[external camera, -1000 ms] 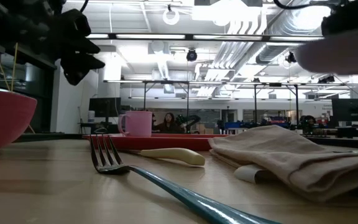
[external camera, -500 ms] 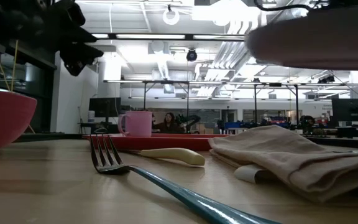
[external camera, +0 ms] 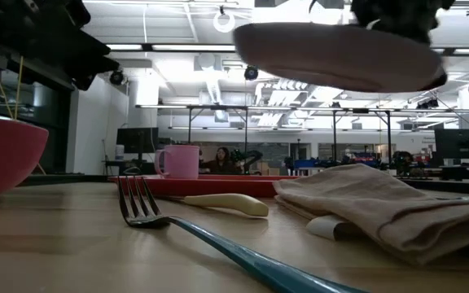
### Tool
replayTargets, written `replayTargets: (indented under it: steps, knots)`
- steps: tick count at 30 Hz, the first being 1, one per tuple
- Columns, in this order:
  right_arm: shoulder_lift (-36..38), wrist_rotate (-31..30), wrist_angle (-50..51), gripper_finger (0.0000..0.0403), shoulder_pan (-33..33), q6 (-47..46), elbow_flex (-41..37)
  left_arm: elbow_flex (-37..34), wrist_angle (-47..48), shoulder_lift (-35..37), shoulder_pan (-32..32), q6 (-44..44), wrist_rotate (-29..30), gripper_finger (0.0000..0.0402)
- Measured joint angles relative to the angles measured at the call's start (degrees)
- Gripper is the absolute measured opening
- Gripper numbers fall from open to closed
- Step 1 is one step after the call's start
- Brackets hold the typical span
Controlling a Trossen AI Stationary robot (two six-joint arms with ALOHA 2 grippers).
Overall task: Set up tray
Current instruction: Put the light blue plate on the bottom left of the orange serving tray
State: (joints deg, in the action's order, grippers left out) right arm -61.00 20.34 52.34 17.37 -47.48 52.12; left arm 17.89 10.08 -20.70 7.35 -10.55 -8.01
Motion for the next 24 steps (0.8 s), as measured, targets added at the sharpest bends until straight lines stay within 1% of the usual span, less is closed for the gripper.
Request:
replayTargets:
  steps: [5, 9, 13, 16, 19, 24]
  knots:
    - [-5.0, 3.8, -5.8, 0.0000, 3.5, -0.1, 0.0, 0.0, 3.4, 2.0, 0.0, 1.3, 0.7, 0.0193]
    - [-10.2, 4.0, -4.9, 0.0000, 5.4, 1.7, 3.9, 0.0, 5.7, 2.6, 0.0, 1.9, 0.7, 0.0193]
    - [-16.1, 2.0, -2.4, 0.0000, 7.4, 5.6, 12.5, 0.0, 7.0, 2.6, 0.0, 3.9, 0.7, 0.0193]
    - [-20.7, -0.7, 2.3, 0.0000, 9.0, 8.9, 20.4, 0.0, 6.9, 2.6, 0.0, 5.4, 0.7, 0.0193]
    - [-25.1, -2.2, 6.2, 0.0000, 10.5, 12.3, 27.7, 0.0, 6.9, 2.6, 0.0, 6.7, 0.6, 0.0193]
    - [-30.9, -3.9, 9.9, 0.0000, 12.4, 15.7, 37.0, 0.0, 7.1, 2.6, 0.0, 7.8, -0.2, 0.0193]
